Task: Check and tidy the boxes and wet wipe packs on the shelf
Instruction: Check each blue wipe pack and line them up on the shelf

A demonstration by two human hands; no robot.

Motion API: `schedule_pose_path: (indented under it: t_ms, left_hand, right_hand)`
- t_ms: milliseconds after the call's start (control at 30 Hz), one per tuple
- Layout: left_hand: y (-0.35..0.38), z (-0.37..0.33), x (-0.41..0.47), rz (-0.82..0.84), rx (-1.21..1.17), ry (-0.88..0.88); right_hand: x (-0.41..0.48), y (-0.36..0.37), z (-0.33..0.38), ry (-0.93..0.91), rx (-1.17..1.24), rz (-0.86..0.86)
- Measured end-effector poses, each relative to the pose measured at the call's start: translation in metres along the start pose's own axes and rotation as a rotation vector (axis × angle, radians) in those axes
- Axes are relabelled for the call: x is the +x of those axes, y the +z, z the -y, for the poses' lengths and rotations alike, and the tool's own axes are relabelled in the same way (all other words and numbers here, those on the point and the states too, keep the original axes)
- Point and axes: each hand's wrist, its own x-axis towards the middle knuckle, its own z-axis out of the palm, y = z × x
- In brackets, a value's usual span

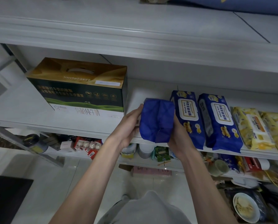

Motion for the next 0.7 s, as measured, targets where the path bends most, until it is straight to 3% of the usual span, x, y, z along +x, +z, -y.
schedule_pose_path:
  t_ms: [167, 233, 433, 567, 700]
  left_hand:
    - [-0.007, 0.000, 0.002, -0.026, 0.020, 0.050]
    - [-0.010, 0.002, 0.003, -0.072, 0.064, 0.085]
    - [-0.010, 0.024, 0.001, -0.153, 0.300, 0.296]
    - [-0.018, 0.041, -0.001, -0.164, 0.124, 0.208]
    - [-0.021, 0.056, -0.002, -0.071, 0.155, 0.075]
  right_hand:
    - [0.001, -0.012, 0.005, -0.009, -0.220, -0.047]
    - [0.002, -0.023, 0.010, -0.004, -0.195, -0.085]
    - [-0.004, -0.020, -0.008, 0.164, -0.266, -0.029]
    - [-0.002, -0.019, -0.030, 0.123, -0.063, -0.101]
    - [0.003, -0.023, -0.045, 0.108, 0.040, -0.091]
